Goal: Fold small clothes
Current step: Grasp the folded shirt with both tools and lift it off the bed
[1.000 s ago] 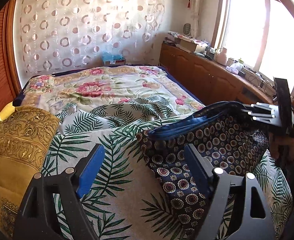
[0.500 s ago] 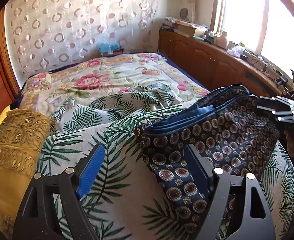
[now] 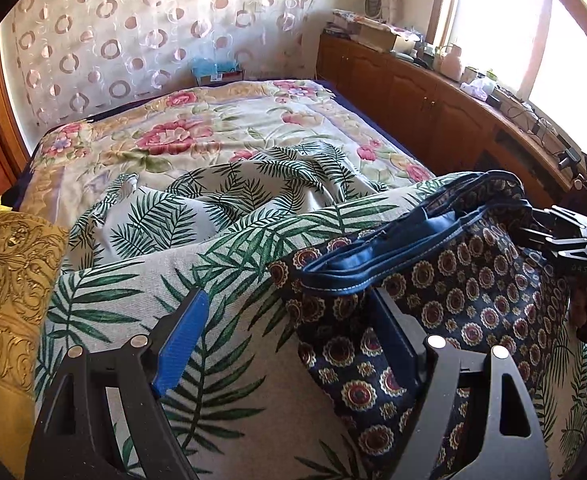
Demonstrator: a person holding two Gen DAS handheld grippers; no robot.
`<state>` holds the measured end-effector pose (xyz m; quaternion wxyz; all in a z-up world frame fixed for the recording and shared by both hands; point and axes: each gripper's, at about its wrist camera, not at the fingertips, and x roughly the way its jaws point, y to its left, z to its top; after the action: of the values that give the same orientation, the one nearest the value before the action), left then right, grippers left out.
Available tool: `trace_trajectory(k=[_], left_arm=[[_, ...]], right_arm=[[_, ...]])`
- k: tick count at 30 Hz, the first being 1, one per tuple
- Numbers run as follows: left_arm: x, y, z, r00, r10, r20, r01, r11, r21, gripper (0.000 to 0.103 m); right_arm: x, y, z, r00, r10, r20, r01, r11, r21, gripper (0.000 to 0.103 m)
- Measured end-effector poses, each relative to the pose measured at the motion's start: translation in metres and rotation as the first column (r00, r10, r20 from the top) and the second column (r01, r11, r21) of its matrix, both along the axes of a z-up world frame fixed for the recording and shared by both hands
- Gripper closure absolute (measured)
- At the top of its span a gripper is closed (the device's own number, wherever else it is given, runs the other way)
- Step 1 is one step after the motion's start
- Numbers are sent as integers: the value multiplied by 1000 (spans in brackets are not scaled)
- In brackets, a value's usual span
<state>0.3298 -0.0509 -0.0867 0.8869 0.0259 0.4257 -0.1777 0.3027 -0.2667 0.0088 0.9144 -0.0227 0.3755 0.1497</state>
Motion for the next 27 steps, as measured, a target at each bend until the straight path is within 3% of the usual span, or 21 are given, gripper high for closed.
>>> trace_trajectory(k=[3,8,15,18,19,21,23,25,27], left_arm=[[6,-3,-3,1000,-10,-22,10,1000,-13,21],[9,-7,-4,999,-28,-28,27,999,-38,21],[11,-15,-6,998,-63,-26,63,998,-29,21],[11,-16,-6,997,-75,-12,75,997,-25,26],[12,-16,-6,997,-77,-11,77,997,-27,30],[13,-17,-4,996,-86,-9,86,995,-41,47],[14,-17,-3,996,-92,-14,91,994,-52,72],[12,-19,-2,993,-111,-28,108,992,-71,85],[7,-20,3,992,-123,-19,121,990,-77,91]], right_arm=[[3,-5,-2,999,15,-34,-13,999,50,32],[7,-3,0,997,67,-31,-66,997,44,33],[6,-2,-1,994,107,-21,-107,994,26,51],[7,-3,-2,993,119,-21,-118,992,33,60],[7,-4,-2,992,124,-21,-123,992,37,63],[7,-5,-3,990,137,-22,-136,989,56,78],[6,-5,-4,989,149,-24,-147,986,77,84],[5,-5,-4,990,141,-14,-139,987,76,87],[1,-5,-3,993,121,4,-121,990,69,89]])
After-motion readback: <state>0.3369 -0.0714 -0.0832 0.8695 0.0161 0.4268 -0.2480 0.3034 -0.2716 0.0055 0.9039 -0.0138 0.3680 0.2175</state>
